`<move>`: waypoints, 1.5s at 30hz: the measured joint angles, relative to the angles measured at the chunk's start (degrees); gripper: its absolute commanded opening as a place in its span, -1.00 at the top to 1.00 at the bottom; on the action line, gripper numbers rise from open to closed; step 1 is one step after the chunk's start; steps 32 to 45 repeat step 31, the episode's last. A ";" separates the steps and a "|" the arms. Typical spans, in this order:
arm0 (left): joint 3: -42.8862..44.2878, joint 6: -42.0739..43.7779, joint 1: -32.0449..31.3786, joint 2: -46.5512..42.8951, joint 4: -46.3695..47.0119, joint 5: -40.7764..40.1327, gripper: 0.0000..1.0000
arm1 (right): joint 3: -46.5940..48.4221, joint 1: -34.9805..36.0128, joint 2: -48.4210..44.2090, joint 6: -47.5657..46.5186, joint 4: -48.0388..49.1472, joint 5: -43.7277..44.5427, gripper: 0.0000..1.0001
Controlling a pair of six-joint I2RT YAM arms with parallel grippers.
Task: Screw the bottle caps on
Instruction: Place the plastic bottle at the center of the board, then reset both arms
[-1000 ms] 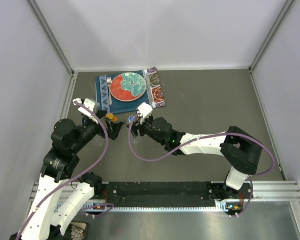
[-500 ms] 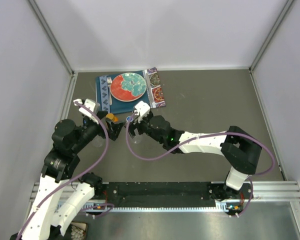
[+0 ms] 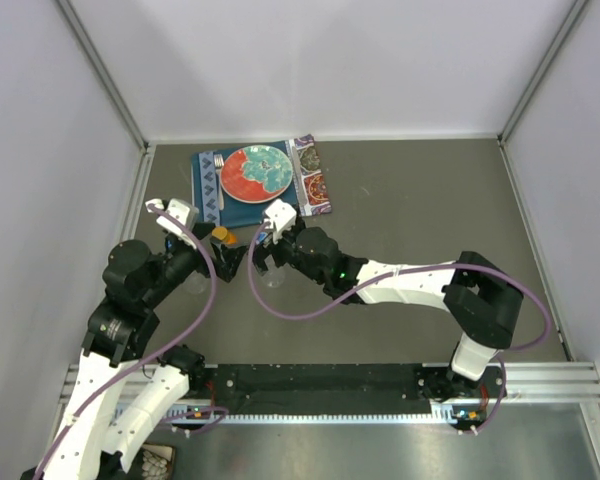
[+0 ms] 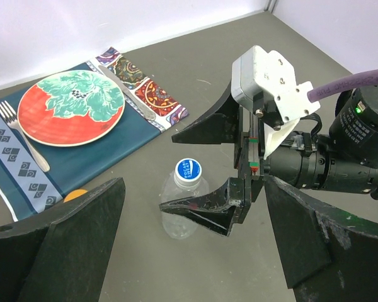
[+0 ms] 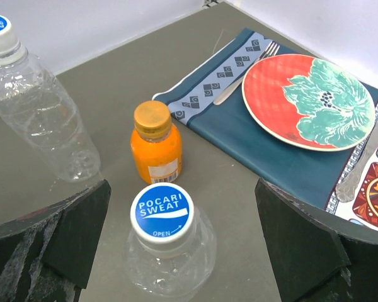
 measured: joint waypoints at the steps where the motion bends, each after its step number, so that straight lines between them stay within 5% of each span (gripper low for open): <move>1: -0.07 0.00 0.00 0.00 0.02 -0.02 -0.97 | -0.02 0.00 0.02 -0.09 -0.13 -0.02 -0.98; 11: -0.15 0.09 -0.02 0.07 0.00 -0.83 -0.97 | 1.84 -0.13 -2.19 -0.48 -6.58 -0.98 -0.98; 21: 7.02 2.60 -0.04 5.79 -0.57 -6.86 -0.97 | 19.45 -1.73 -11.56 5.95 -35.67 6.45 -0.98; 28: 15.50 2.91 -0.04 14.12 -3.28 -14.32 -0.97 | 18.05 -1.75 -24.90 7.28 -46.93 14.88 -0.98; 45: 17.84 3.58 -0.04 16.81 -4.66 -17.53 -0.97 | 17.84 -1.92 -28.57 6.86 -49.59 17.90 -0.98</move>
